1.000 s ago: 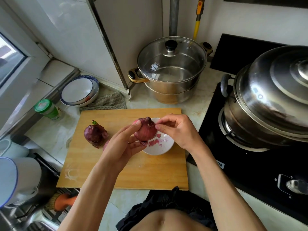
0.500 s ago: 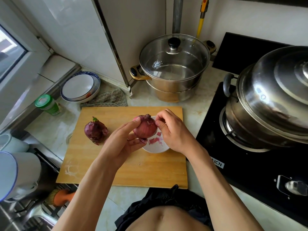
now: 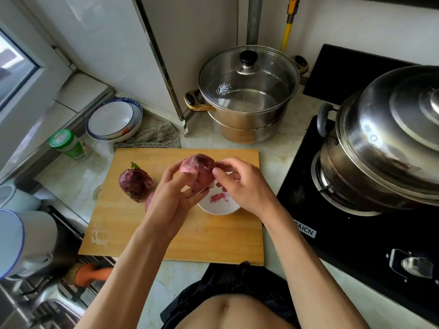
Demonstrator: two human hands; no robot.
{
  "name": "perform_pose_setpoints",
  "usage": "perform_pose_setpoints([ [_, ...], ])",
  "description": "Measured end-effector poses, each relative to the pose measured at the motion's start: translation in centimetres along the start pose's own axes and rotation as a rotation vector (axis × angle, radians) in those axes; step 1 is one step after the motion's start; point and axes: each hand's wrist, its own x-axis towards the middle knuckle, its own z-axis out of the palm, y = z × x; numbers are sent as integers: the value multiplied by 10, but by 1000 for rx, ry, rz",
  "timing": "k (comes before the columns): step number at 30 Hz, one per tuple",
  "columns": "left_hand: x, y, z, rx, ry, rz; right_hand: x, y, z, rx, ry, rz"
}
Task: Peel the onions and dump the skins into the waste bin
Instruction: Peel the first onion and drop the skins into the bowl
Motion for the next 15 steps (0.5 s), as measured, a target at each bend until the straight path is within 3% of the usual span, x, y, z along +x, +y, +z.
perform_pose_setpoints([
  [4, -5, -4, -5, 131, -11, 44, -2, -4, 5, 108, 31, 82],
  [9, -11, -6, -15, 130, -28, 105, -3, -17, 7, 231, 1, 215],
  [15, -13, 2, -33, 131, -56, 103, -1, -40, 15, 112, -28, 251],
])
